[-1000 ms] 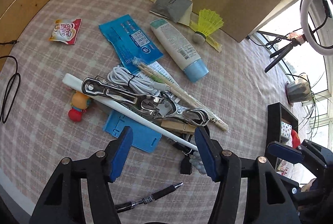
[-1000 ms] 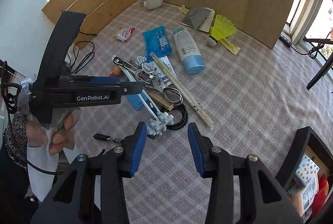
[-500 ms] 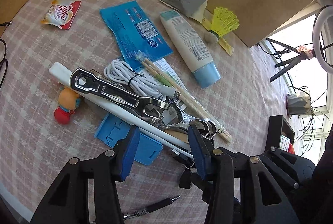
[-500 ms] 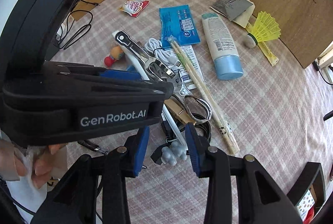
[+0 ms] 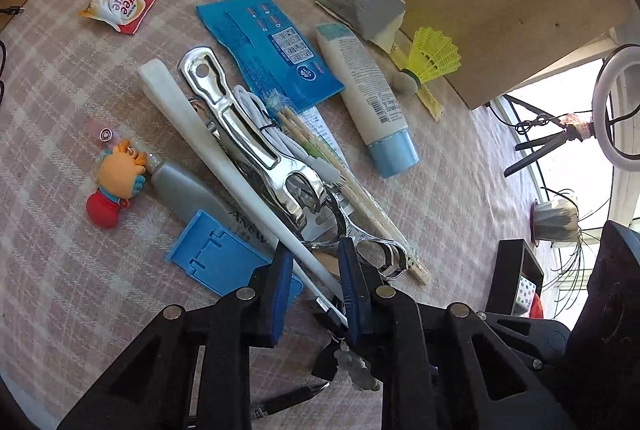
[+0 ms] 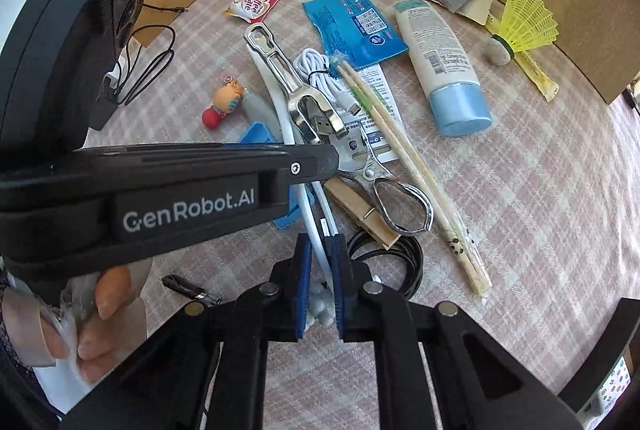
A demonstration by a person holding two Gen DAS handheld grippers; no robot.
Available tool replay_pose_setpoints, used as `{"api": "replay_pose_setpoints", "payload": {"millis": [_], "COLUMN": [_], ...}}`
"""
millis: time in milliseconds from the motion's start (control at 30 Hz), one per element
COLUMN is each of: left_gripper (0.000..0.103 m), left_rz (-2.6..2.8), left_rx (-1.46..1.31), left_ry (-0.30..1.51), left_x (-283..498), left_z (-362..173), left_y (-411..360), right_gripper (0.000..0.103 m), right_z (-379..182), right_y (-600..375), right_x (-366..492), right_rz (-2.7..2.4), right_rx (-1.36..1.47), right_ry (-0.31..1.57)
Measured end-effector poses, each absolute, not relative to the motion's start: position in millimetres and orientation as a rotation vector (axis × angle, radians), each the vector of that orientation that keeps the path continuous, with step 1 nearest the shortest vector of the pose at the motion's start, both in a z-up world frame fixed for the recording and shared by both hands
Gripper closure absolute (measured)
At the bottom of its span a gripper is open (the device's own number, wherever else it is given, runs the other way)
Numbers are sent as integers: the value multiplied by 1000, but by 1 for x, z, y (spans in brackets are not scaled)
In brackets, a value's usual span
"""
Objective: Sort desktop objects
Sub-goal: 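Return to the table and grasp the white plastic strip with the left gripper, then carry the white strip to the black tray and release it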
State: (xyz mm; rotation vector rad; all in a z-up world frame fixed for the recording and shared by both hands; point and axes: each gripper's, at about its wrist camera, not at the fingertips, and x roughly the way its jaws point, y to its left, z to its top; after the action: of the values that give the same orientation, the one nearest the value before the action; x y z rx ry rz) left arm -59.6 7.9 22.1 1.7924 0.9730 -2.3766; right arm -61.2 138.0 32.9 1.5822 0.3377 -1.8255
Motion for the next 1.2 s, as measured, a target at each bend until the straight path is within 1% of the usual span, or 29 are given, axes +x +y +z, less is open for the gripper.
{"api": "replay_pose_setpoints", "payload": {"millis": [167, 333, 600, 933, 1200], "left_gripper": [90, 95, 96, 96, 96], "left_rz": [-2447, -2525, -2646, -2817, -2946], "left_rx": [1772, 1743, 1748, 1900, 2105], "left_ry": [927, 891, 806, 632, 459], "left_x": [-52, -45, -47, -68, -71], "left_z": [42, 67, 100, 125, 132], "left_y": [16, 27, 68, 173, 294], "right_gripper": [98, 98, 98, 98, 98], "right_z": [45, 62, 92, 115, 122], "right_y": [142, 151, 190, 291, 400], "right_x": [-48, -34, -24, -16, 2], "right_rz": [-1805, -1817, -1878, -2047, -2214], "right_rx": [1554, 1525, 1477, 1481, 1520], "right_ry": [258, 179, 82, -101, -287]}}
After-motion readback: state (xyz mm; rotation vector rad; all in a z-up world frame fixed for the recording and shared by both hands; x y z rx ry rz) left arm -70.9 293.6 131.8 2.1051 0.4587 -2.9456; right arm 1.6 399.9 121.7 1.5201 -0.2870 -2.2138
